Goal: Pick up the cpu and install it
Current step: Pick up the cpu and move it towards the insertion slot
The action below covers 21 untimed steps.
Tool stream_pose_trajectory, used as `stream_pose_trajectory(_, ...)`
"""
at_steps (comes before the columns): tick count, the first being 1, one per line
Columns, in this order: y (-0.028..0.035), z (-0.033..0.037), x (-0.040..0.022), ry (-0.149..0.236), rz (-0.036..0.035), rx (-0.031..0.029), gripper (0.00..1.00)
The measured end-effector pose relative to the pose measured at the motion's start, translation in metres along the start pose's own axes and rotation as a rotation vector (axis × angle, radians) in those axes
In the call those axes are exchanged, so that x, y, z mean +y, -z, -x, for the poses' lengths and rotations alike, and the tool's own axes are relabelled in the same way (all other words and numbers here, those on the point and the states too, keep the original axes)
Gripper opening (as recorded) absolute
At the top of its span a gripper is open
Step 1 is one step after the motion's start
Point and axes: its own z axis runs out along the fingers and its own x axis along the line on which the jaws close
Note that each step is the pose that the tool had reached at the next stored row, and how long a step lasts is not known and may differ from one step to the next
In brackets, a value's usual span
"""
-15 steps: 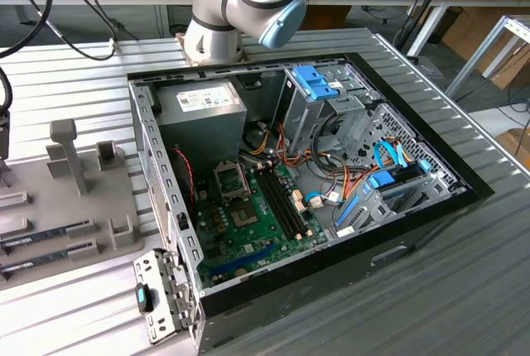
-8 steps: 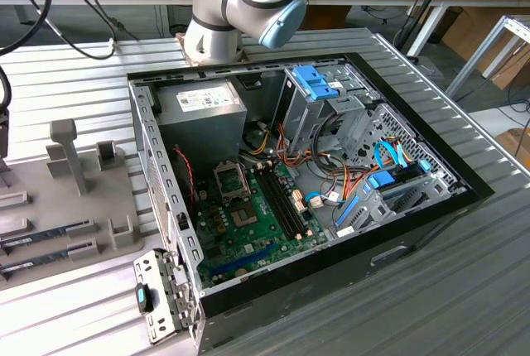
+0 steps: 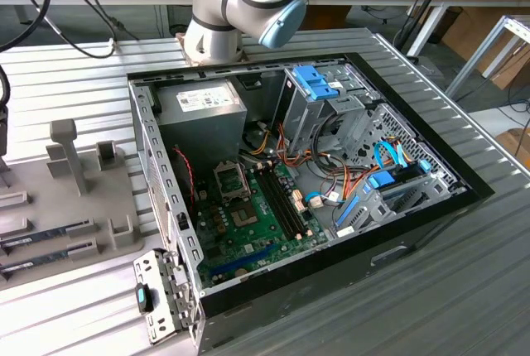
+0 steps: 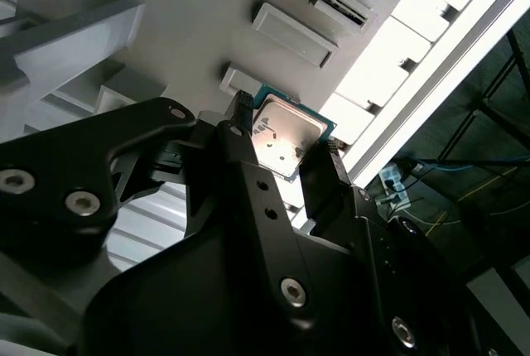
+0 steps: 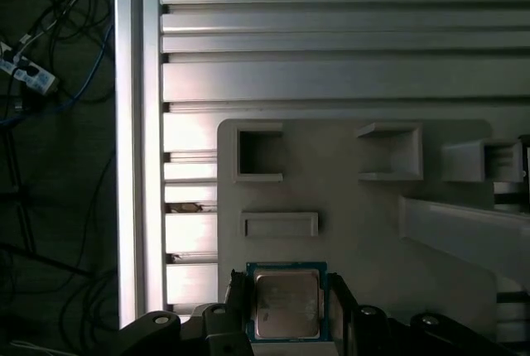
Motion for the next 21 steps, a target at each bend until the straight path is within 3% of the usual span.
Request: stream_pose_trajectory(21,0.0085,0.0002,0.0001,0.0,0.0092,0.0003,0.47)
